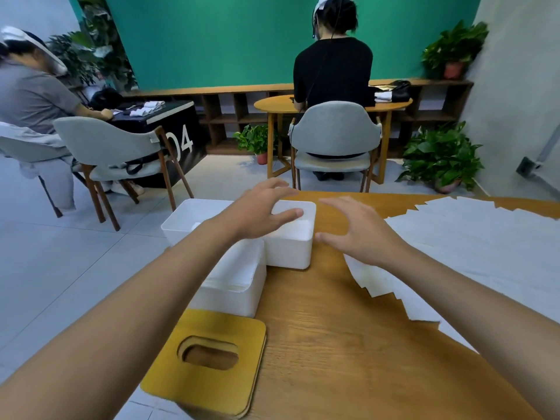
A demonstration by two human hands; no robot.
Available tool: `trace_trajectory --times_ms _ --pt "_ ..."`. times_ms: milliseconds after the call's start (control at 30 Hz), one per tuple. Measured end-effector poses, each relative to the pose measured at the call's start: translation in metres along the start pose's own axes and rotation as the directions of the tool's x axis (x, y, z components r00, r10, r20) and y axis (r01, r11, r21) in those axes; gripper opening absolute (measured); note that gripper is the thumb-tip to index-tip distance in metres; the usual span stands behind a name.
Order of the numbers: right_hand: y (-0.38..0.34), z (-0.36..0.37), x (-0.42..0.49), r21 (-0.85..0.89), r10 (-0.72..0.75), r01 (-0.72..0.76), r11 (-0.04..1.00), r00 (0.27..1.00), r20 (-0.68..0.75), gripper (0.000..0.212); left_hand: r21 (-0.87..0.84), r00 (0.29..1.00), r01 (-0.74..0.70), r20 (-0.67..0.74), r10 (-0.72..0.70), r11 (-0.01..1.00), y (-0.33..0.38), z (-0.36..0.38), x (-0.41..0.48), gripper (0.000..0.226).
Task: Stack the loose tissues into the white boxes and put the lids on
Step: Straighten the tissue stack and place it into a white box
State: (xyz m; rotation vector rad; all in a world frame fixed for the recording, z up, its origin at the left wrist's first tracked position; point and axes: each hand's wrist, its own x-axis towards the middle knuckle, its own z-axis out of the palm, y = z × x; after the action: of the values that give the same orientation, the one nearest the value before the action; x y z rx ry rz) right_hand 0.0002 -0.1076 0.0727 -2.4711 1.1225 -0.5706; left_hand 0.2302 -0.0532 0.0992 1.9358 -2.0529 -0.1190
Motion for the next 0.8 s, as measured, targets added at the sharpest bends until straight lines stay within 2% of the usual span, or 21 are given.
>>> trace_trajectory --times_ms 200,500,567,633,700,800 --pt "0.054 -0.029 -0.06 0.017 0.073 -0.074 0.997 0.997 0.037 0.067 -0.05 0.991 -0.133 0.008 0.133 0.99 0.072 0.033 0.001 0.054" --pt "0.134 -0.048 -0.117 0.06 0.171 -0.173 0.983 0.985 0.034 0.064 -0.113 0.979 -0.151 0.119 0.164 0.982 0.147 0.113 0.018 0.053" --pt "0.149 -0.046 -0.125 0.067 0.177 -0.178 0.982 0.984 0.029 0.063 -0.123 0.983 -0.138 0.103 0.151 0.983 0.155 0.133 0.023 0.049" --pt "0.161 -0.04 -0.131 0.065 0.172 -0.173 0.983 0.985 0.018 0.061 -0.162 1.0 -0.03 -0.012 0.029 0.986 0.155 0.151 0.028 0.044" --pt "0.171 -0.033 -0.134 0.082 0.167 -0.165 0.983 0.986 -0.009 0.057 -0.242 0.98 0.131 -0.117 -0.163 0.962 0.147 0.161 0.035 0.042" --pt "0.178 -0.021 -0.134 0.119 0.139 -0.132 0.984 0.989 -0.053 0.05 -0.281 0.928 0.322 -0.097 -0.36 0.904 0.128 0.172 0.041 0.043"
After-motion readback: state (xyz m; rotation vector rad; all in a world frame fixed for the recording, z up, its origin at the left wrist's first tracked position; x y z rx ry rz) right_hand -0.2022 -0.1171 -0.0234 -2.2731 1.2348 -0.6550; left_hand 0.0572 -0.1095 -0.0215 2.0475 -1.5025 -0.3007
